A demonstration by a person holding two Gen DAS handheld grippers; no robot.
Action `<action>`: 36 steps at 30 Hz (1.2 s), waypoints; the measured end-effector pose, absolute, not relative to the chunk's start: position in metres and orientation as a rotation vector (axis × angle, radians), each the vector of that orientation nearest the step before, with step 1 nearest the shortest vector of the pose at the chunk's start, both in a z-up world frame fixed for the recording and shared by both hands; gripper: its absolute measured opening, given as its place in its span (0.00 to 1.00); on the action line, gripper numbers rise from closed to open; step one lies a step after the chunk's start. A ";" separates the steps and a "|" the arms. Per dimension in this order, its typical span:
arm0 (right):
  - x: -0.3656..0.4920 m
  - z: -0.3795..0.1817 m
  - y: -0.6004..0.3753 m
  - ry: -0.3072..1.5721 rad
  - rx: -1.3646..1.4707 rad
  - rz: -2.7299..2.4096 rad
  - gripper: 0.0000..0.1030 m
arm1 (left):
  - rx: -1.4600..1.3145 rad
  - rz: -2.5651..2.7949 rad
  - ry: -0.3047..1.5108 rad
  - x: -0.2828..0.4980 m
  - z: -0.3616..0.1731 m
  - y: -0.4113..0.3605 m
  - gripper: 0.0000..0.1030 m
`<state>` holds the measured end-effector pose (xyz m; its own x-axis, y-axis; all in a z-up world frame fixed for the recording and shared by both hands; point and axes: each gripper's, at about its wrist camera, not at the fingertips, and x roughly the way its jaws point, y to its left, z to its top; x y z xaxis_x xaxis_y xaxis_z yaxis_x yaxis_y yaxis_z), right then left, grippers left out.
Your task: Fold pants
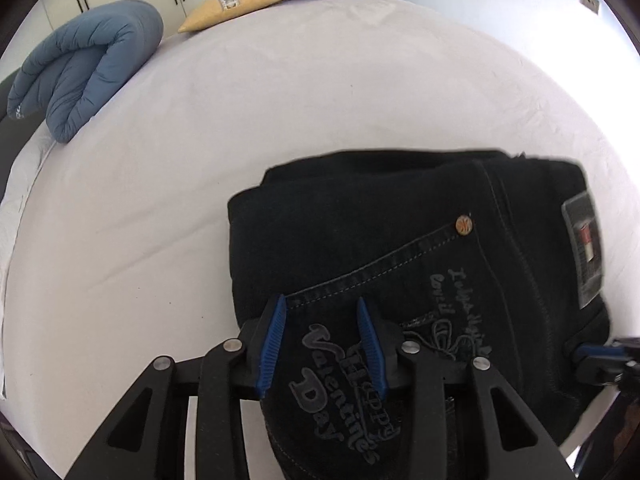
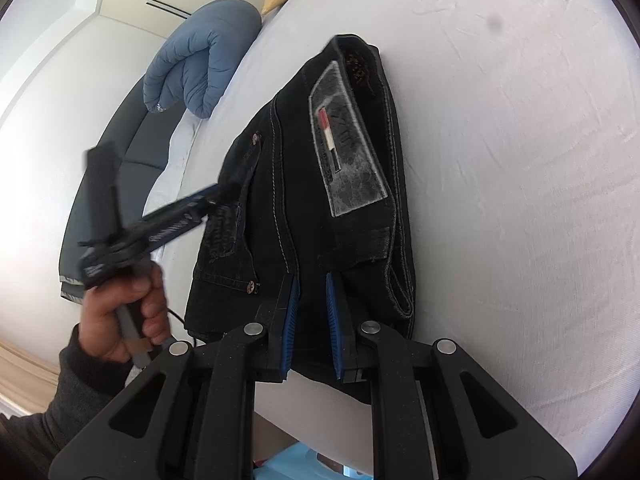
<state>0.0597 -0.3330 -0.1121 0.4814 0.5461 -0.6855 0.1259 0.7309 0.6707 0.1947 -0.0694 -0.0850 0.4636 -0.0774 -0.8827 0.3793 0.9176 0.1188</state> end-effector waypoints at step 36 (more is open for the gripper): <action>0.055 -0.048 -0.358 0.923 0.697 0.172 0.75 | -0.010 -0.284 0.886 0.120 -0.049 0.021 0.98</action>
